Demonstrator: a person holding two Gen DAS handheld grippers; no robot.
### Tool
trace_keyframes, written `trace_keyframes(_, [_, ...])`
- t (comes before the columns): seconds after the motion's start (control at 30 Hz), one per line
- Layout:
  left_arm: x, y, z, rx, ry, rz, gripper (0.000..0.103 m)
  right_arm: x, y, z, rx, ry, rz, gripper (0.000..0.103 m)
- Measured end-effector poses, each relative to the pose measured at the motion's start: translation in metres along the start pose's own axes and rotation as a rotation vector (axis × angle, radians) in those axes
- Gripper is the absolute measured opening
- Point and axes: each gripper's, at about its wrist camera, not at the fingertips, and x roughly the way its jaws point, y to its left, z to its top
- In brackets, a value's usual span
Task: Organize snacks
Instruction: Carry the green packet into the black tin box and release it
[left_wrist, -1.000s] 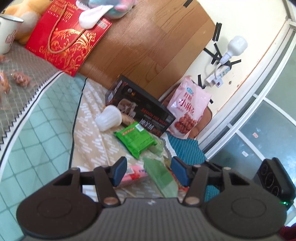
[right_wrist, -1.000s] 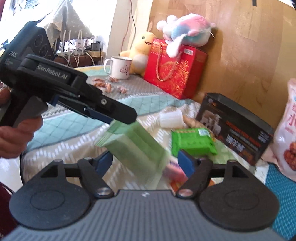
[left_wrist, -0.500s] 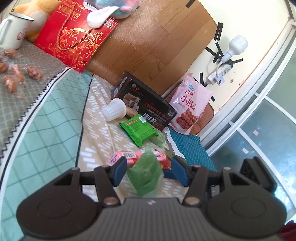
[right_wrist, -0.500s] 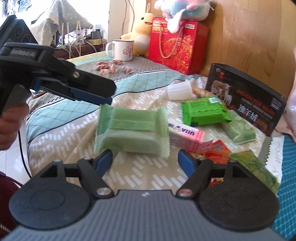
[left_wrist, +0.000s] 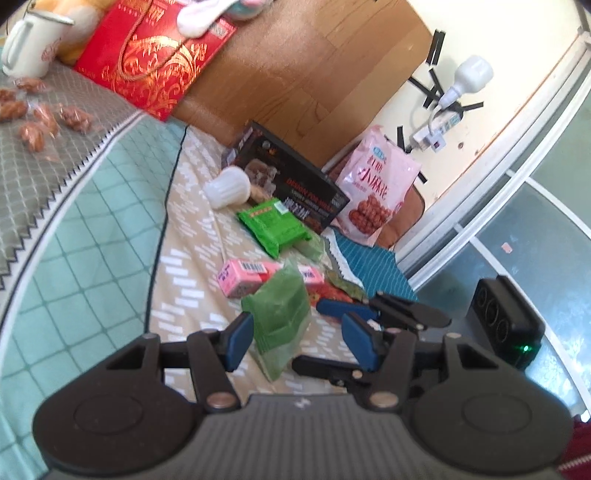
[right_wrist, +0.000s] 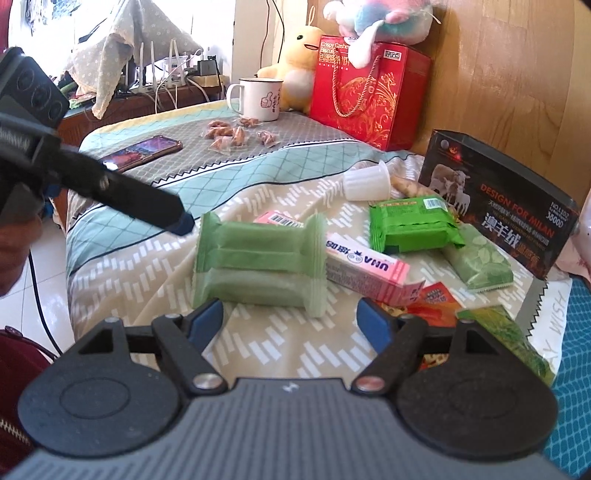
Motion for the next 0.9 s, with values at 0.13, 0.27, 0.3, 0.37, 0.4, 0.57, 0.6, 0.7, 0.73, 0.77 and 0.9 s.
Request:
trace_keyframes(0.13, [0.013,-0.001,-0.006,0.002,0.043,-0.001,0.043,0.001,-0.006,0.001,0.038,0.001,0.04,0.08])
trace_keyframes(0.27, [0.022,0.001,-0.005,0.007,0.056,0.029,0.021,0.01,-0.004,0.002,0.014,-0.004,0.083,0.062])
trace_keyframes(0.3, [0.021,0.001,-0.003,0.009,0.059,0.033,0.015,0.012,-0.004,0.003,0.014,-0.004,0.086,0.06])
trace_keyframes(0.37, [0.021,0.001,0.0,0.017,0.064,0.034,0.012,0.009,-0.004,0.003,0.021,-0.013,0.092,0.058])
trace_keyframes(0.4, [0.021,0.001,0.0,0.021,0.066,0.034,0.01,0.009,-0.006,0.003,0.022,-0.015,0.097,0.058])
trace_keyframes(0.57, [0.014,-0.014,0.013,0.066,0.038,-0.014,0.01,-0.009,-0.01,0.006,0.051,-0.07,0.075,0.057])
trace_keyframes(0.6, [0.015,-0.018,0.018,0.08,0.032,-0.022,0.01,-0.016,-0.012,0.009,0.055,-0.088,0.067,0.057])
trace_keyframes(0.7, [0.025,-0.032,0.043,0.129,0.02,-0.031,0.01,-0.033,-0.025,0.019,0.067,-0.139,0.027,0.057])
trace_keyframes(0.73, [0.03,-0.037,0.053,0.143,0.015,-0.031,0.01,-0.036,-0.032,0.025,0.069,-0.165,-0.004,0.057])
trace_keyframes(0.77, [0.037,-0.043,0.065,0.165,0.004,-0.033,0.01,-0.038,-0.037,0.028,0.07,-0.177,-0.017,0.057])
trace_keyframes(0.9, [0.074,-0.058,0.117,0.208,-0.013,-0.054,0.01,-0.04,-0.081,0.057,0.112,-0.248,-0.118,0.057])
